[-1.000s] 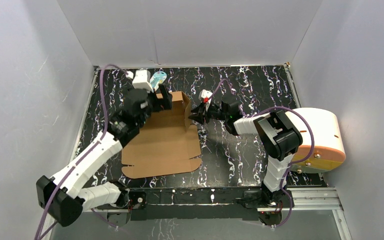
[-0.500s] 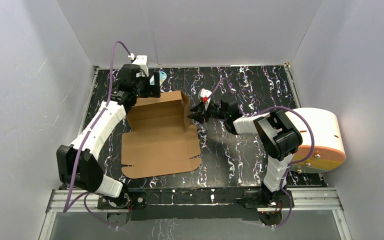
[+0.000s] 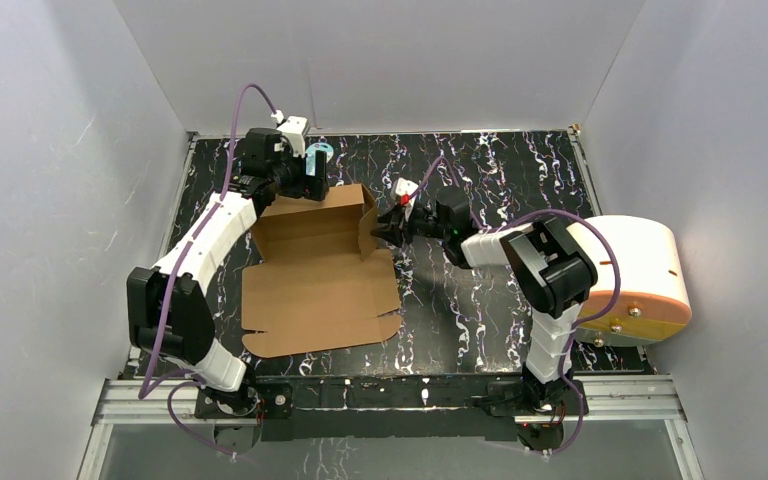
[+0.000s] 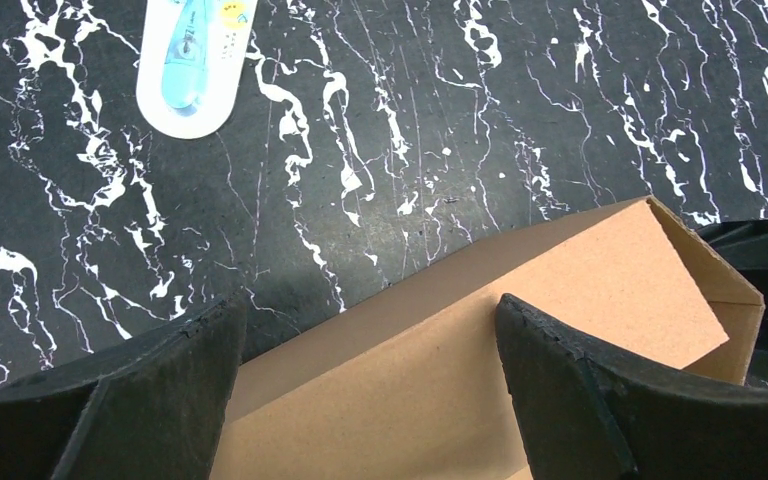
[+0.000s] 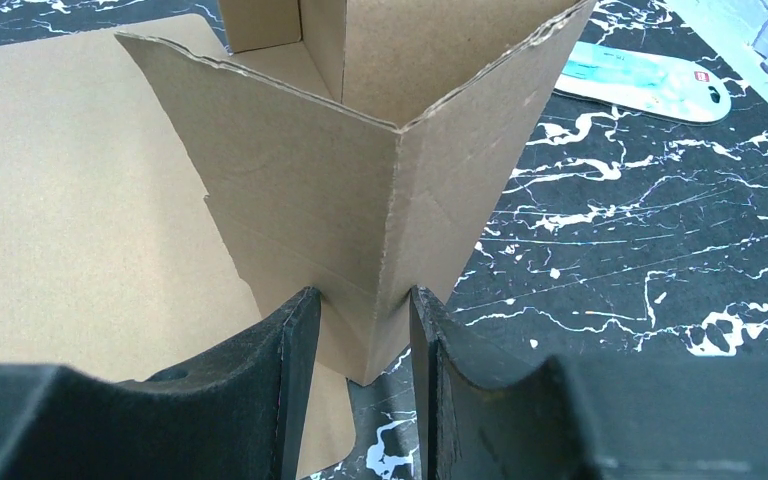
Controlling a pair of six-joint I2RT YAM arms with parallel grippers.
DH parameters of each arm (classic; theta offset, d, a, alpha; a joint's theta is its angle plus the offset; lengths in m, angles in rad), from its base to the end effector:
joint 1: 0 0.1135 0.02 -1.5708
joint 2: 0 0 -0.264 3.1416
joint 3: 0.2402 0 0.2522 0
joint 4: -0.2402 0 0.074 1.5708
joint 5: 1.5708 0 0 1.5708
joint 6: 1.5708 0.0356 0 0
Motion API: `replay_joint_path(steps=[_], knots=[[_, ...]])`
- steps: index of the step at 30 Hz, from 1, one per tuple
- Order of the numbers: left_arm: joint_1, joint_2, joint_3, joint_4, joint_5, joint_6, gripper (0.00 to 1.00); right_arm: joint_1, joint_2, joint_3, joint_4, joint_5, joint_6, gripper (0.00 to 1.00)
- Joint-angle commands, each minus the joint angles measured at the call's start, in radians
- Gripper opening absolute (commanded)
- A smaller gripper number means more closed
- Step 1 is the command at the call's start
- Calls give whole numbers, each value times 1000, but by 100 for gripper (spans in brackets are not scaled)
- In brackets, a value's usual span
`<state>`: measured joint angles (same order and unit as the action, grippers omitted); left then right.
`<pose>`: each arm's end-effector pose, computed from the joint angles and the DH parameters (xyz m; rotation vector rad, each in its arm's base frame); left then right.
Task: Fold the paper box
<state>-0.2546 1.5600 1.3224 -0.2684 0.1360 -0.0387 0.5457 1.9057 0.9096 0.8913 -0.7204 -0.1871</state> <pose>0.3519 -0.0966 0.3252 0.3079 2.0646 -0.3201 0.3216 0.2227 0.1793 -1.1019 1.3261 0.8673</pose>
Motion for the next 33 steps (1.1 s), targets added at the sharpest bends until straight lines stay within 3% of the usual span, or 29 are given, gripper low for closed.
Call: replay_joint_path(steps=[1,18,33], knots=[[0,-8,-9,-31,68,25,91,9,8,46,82,22,-3,47],[-1,25,-22,-34,152,-5,90,69,52,60,223,205,-21,47],[8,42,-3,-45,239,-56,90,130,101,95,250,383,-136,43]])
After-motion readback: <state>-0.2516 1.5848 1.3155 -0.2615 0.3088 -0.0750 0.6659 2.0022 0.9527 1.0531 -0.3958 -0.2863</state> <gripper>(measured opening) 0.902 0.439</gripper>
